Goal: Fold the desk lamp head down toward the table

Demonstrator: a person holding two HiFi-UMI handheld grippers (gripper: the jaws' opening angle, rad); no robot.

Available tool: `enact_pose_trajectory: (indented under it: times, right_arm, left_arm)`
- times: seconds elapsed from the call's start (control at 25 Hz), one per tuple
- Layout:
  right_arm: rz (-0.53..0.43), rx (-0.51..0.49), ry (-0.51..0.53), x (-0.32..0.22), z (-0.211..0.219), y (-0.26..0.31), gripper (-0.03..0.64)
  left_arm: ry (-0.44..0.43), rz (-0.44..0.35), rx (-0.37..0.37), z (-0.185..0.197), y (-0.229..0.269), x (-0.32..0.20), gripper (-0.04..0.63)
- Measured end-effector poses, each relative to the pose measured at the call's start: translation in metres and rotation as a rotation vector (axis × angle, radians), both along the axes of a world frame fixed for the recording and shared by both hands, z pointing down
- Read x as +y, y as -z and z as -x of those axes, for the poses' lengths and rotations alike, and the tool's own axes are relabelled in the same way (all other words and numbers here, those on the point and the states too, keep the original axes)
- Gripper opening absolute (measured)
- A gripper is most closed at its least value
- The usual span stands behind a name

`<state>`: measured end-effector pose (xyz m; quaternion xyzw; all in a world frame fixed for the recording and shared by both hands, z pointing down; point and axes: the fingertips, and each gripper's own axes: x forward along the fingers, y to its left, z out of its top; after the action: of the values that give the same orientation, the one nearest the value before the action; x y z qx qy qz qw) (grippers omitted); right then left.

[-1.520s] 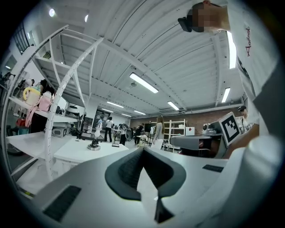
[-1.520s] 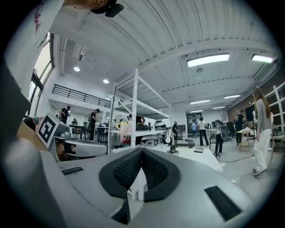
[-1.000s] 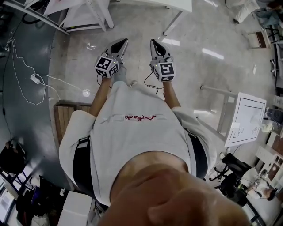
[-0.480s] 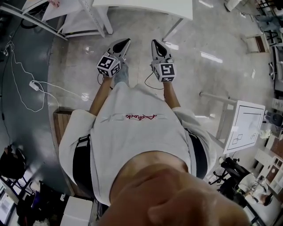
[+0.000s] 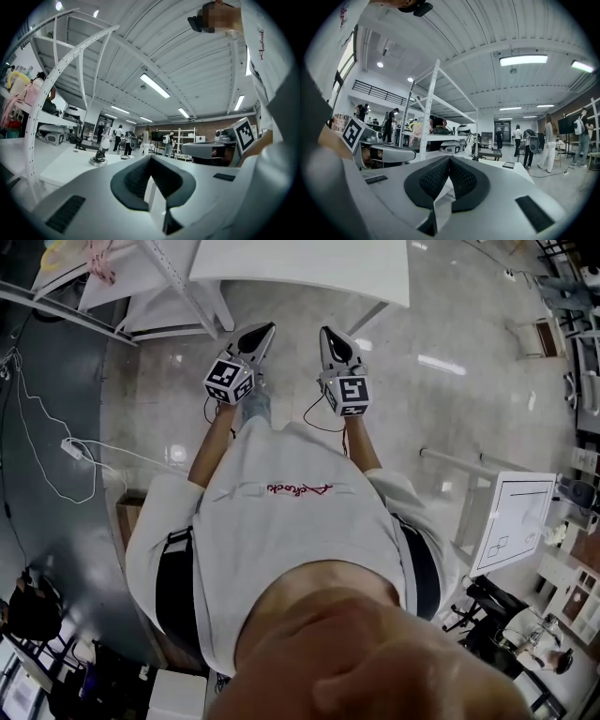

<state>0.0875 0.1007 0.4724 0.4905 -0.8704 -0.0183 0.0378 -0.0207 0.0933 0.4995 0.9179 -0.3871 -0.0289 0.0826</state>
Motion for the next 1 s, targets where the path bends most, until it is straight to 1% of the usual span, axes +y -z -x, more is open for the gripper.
enact_pose_trajectory:
  times: [0.32,0.68,0.84,1.0]
  right_arm:
    - [0.0,0.003,-0.037,-0.086,0.012,0.007,0.023]
    - [-0.009,-0.01,-0.089,-0.186,0.028,0.019,0.023]
    - [-0.007,-0.019,-0.122,-0.218,0.03,0.016,0.023]
    - [0.004,-0.021,-0.156,-0.237,0.031,0.007,0.023]
  left_arm:
    - [-0.038,0.002,0.007,0.01,0.009,-0.092,0.025]
    - [-0.07,-0.02,-0.016,0.038,0.028,-0.195,0.025]
    - [-0.086,-0.012,-0.029,0.048,0.023,-0.227,0.025]
    - [-0.106,0.005,-0.028,0.054,0.013,-0.253,0.025]
